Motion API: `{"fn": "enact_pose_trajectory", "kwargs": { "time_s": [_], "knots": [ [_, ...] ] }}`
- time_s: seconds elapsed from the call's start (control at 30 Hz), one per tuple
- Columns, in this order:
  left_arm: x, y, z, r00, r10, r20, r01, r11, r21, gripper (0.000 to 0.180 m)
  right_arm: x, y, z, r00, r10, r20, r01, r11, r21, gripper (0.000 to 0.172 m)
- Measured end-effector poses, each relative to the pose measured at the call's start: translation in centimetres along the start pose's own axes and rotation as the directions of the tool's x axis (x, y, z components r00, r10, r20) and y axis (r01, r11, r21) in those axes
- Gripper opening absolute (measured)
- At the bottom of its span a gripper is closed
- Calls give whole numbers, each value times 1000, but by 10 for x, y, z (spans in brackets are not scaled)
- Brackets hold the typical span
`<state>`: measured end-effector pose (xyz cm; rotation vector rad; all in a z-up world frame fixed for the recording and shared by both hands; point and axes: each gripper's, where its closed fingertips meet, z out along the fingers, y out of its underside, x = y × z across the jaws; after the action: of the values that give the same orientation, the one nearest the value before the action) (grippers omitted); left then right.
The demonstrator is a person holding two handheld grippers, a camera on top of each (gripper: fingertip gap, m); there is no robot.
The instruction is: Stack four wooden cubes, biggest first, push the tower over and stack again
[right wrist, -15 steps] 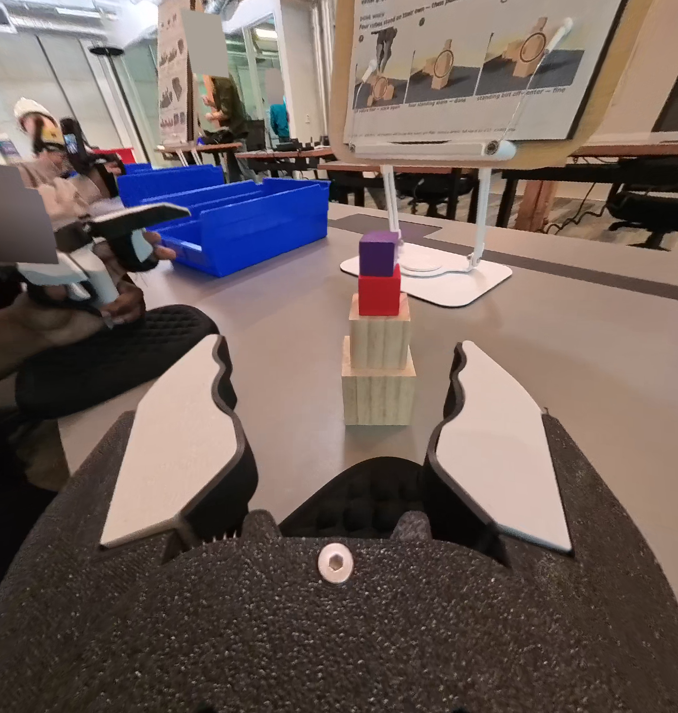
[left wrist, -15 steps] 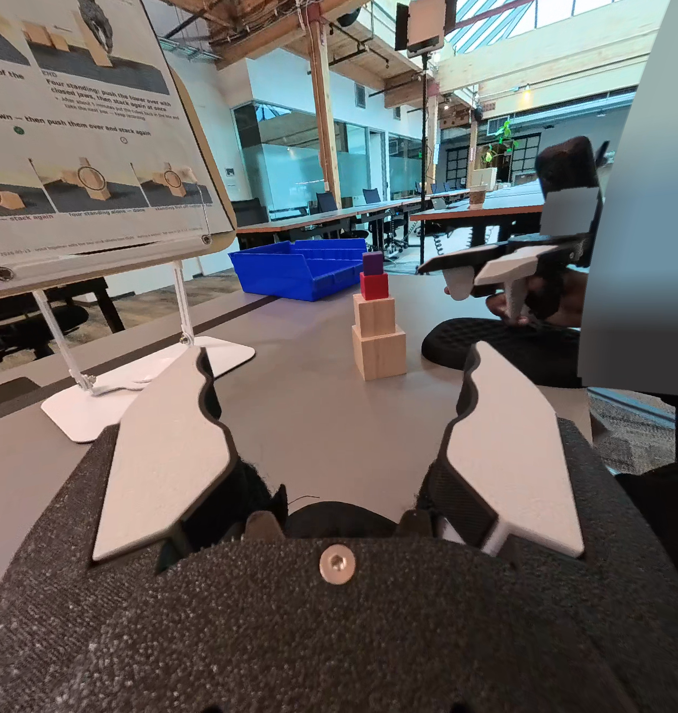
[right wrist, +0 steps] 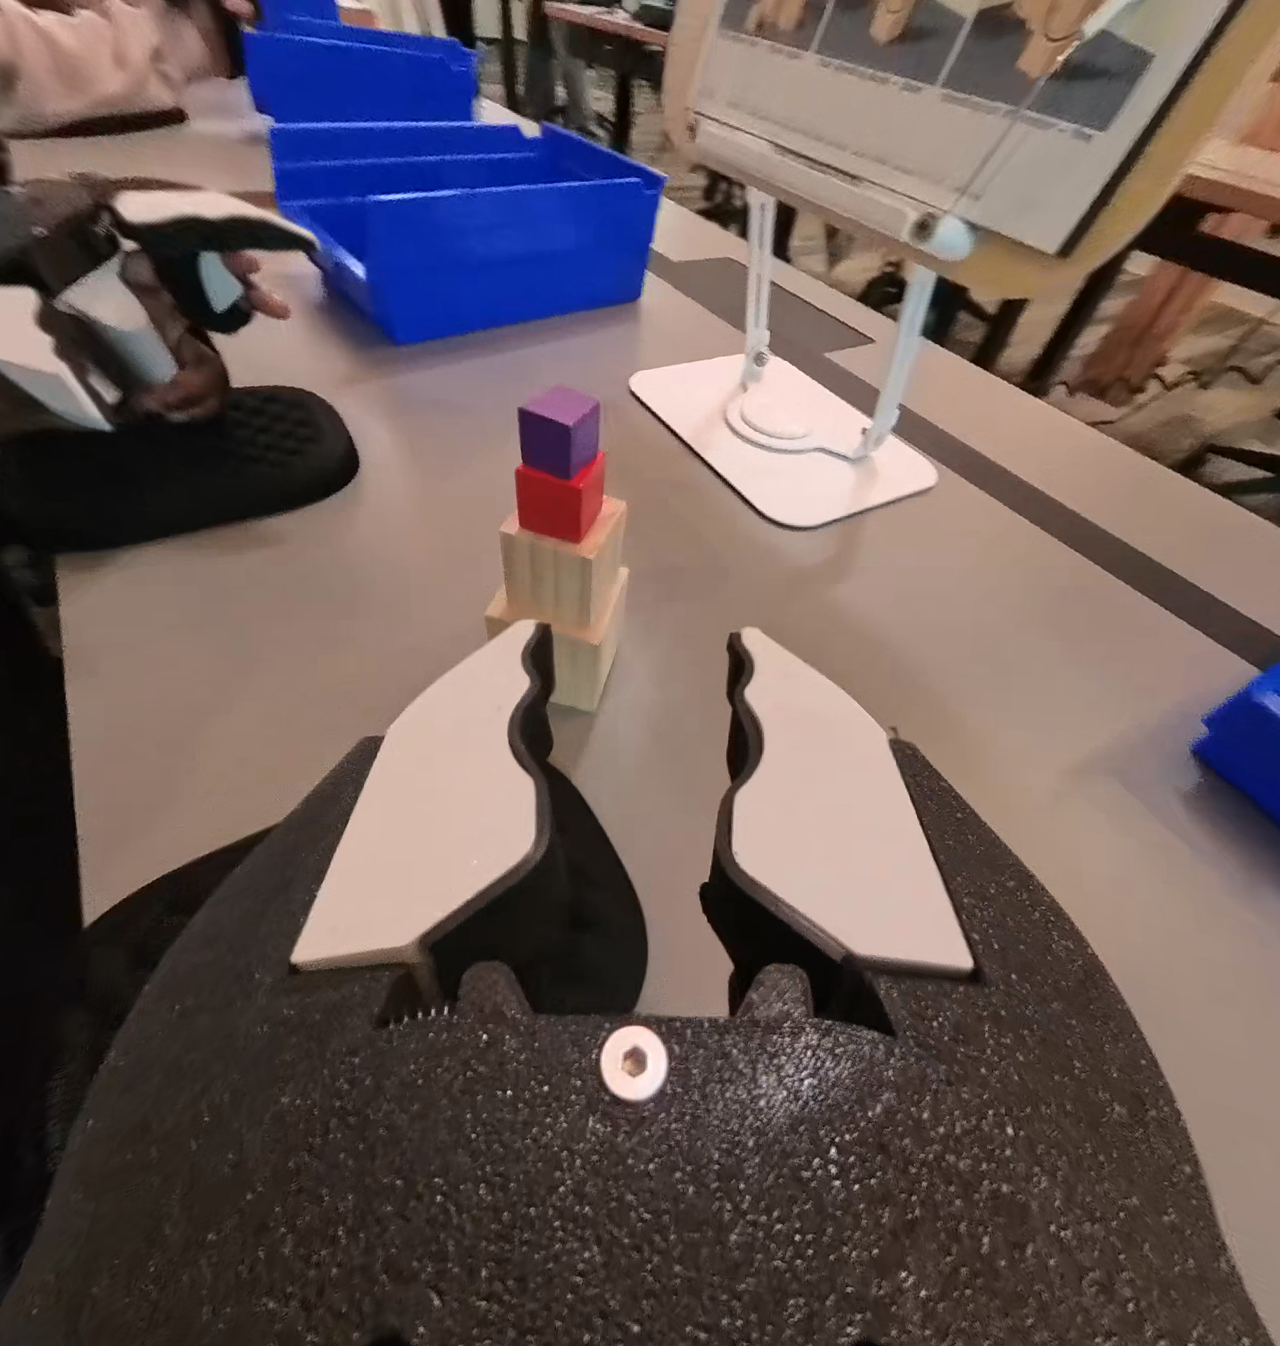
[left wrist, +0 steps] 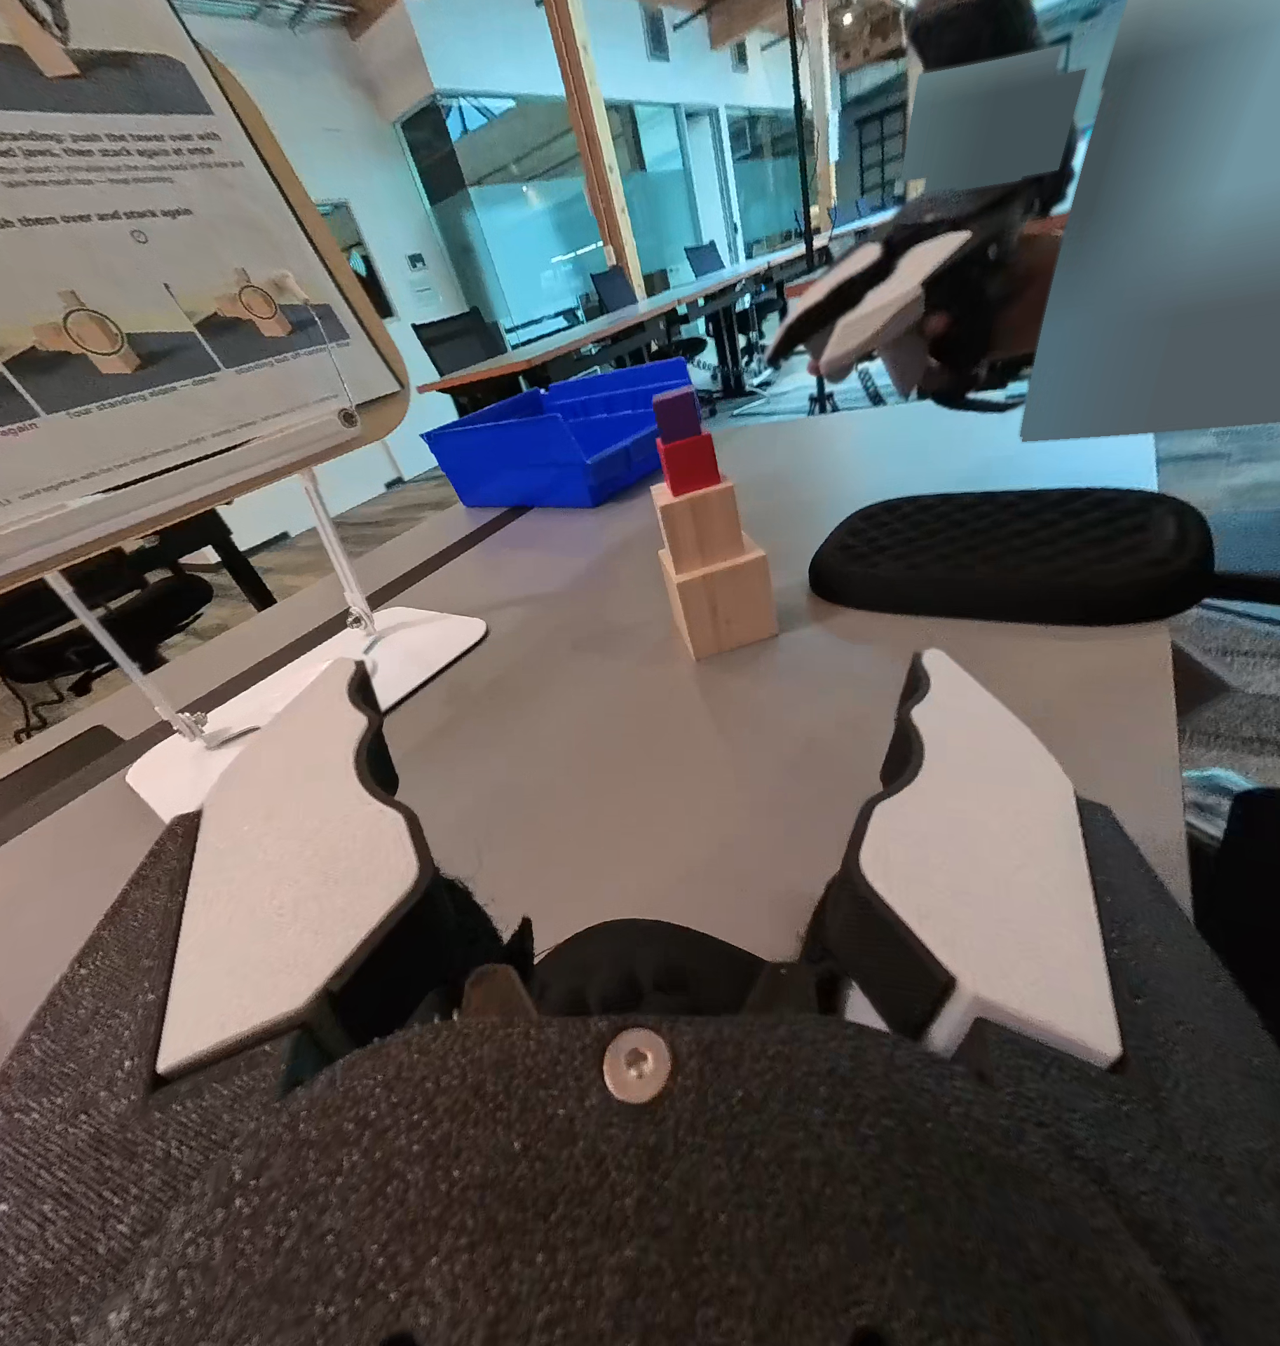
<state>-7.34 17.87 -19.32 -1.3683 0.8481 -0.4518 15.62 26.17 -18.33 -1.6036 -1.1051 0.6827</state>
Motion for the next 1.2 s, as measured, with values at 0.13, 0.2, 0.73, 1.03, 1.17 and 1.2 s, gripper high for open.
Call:
{"fn": "enact_pose_trajectory", "kwargs": {
  "time_s": [0.13,0.2,0.73,1.03,1.17,1.2],
  "knots": [
    [-2,4,3,1000,1,15,-1,1000,-31,139,-3,-2,14,981,-14,194,10,1000,26,0],
    [-6,4,2,999,-26,30,27,999,-23,142,0,2,25,971,-28,236,24,1000,19,0],
    [-29,-5,-9,973,-224,60,219,971,92,146,-8,29,73,902,-132,410,205,969,-139,0],
    [-31,-6,-10,970,-237,63,230,968,98,146,-14,35,80,878,-164,449,263,950,-168,0],
    [-33,-7,-12,967,-242,78,232,966,117,146,-15,34,82,879,-158,451,253,954,-159,0],
    [-33,-7,-12,967,-244,77,234,965,120,146,-16,34,82,880,-158,449,251,955,-155,0]
  ]
}}
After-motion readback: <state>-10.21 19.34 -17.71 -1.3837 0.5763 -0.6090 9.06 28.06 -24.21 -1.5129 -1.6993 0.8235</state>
